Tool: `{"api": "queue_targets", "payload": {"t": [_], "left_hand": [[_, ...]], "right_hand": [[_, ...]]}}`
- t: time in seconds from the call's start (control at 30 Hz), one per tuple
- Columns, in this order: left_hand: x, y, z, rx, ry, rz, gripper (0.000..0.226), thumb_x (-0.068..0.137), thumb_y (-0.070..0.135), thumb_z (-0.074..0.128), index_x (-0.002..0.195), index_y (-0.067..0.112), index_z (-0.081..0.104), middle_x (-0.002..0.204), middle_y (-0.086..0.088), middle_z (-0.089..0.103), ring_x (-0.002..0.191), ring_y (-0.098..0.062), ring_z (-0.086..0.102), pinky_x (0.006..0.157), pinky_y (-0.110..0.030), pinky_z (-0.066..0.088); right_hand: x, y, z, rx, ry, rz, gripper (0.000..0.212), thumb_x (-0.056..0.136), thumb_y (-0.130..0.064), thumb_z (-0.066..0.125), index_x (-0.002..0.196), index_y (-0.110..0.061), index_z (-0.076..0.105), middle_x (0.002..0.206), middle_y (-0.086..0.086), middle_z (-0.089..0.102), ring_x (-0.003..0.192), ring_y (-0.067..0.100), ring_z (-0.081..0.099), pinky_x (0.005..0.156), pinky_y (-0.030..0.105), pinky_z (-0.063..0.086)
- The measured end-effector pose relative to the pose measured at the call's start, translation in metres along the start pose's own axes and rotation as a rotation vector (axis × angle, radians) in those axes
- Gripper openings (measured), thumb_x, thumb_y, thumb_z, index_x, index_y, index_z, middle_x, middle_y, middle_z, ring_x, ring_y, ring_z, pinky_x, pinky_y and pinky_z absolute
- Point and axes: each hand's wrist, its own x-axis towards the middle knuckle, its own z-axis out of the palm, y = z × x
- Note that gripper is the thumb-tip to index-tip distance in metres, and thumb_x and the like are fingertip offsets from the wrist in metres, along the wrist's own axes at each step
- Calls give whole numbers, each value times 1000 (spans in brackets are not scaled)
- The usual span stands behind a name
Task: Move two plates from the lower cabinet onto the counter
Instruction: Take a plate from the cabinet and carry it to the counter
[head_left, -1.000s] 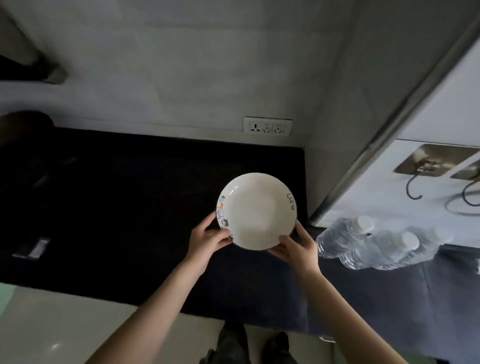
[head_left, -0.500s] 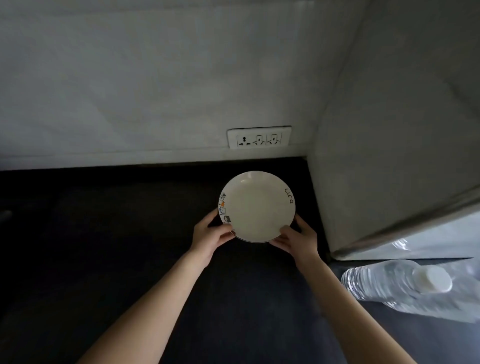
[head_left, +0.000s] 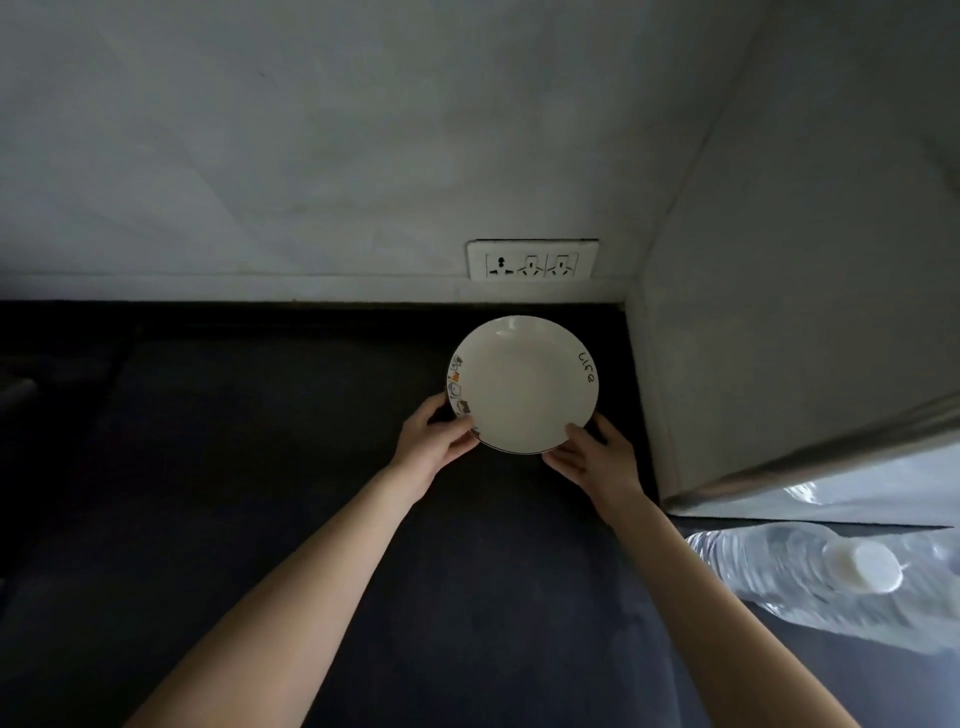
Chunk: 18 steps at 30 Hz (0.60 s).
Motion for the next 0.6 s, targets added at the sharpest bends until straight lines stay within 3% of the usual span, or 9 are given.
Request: {"api": "queue_targets", "payload": {"t": [0.1,0.2,0.4,0.6], "left_hand": [[-25,3,0,130,57,13,44,88,9,67,130,11,56,118,-18,66,105,-27,68,89,-35,58],[-79,-4,-7,306,126,117,37,93,10,60,129,12,57,118,-13,66,106,-22,66,91,-35,55],[-230,-67,-23,268,315,244,19,92,17,61,103,31,68,103,-1,74,96,-15,70,86,-29,56],[-367,-214,-33,71,743,152,24,93,15,57,97,35,70,93,6,76,85,-7,70,78,-18,50]], "right_hand": [[-20,0,-2,-135,66,24,27,97,-16,59,122,-7,59,102,18,69,83,27,70,68,35,60],[-59,3,-13,-221,7,52,8,98,-17,55,96,-15,63,98,15,66,79,25,67,69,37,58],[-157,27,-59,-467,-260,-40,21,100,-17,49,101,-16,70,93,14,74,80,29,72,73,37,59],[-210,88,-105,-801,-610,78,22,102,-12,48,102,-10,70,84,12,74,70,23,72,65,33,58]]}}
